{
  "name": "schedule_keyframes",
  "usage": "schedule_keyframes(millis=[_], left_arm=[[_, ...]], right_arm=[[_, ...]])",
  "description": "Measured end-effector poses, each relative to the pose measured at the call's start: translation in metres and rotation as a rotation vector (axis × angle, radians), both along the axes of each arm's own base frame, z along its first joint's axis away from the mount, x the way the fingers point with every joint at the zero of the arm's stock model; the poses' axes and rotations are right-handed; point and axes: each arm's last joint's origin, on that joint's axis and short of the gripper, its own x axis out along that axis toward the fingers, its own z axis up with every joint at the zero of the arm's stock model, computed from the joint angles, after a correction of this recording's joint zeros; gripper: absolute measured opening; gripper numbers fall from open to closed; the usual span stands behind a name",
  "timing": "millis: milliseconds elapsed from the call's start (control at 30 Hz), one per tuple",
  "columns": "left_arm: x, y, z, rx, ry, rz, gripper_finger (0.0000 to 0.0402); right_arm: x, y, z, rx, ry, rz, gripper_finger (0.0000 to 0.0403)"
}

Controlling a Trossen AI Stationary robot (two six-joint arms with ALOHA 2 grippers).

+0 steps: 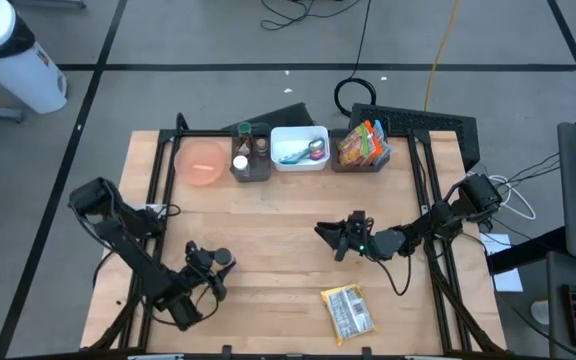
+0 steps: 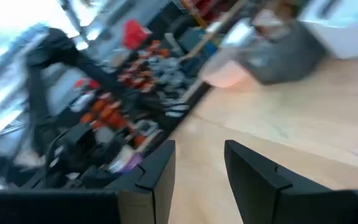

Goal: Pick & Place Food Item
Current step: Put the black seasoning bottle into the left black bin

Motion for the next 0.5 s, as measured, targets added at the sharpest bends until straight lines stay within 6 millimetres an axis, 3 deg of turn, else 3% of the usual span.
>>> schedule_keyframes(millis=[167, 300, 500], left_arm=[[-0.004, 0.014, 0.045, 0.004, 0.011, -0.094, 0.0206], [-0.009, 0.036, 0.084, -0.046, 0.0, -0.157, 0.0203], [-0.019, 0.077, 0.137, -0.104, -0.106, -0.241, 0.021]], right_arm=[[0.026, 0.0, 0.036, -0.12, -0.138, 0.091, 0.013], [0.054, -0.006, 0.081, -0.262, -0.18, 0.154, 0.013], [0.08, -0.027, 0.165, -0.41, 0.04, 0.321, 0.013]])
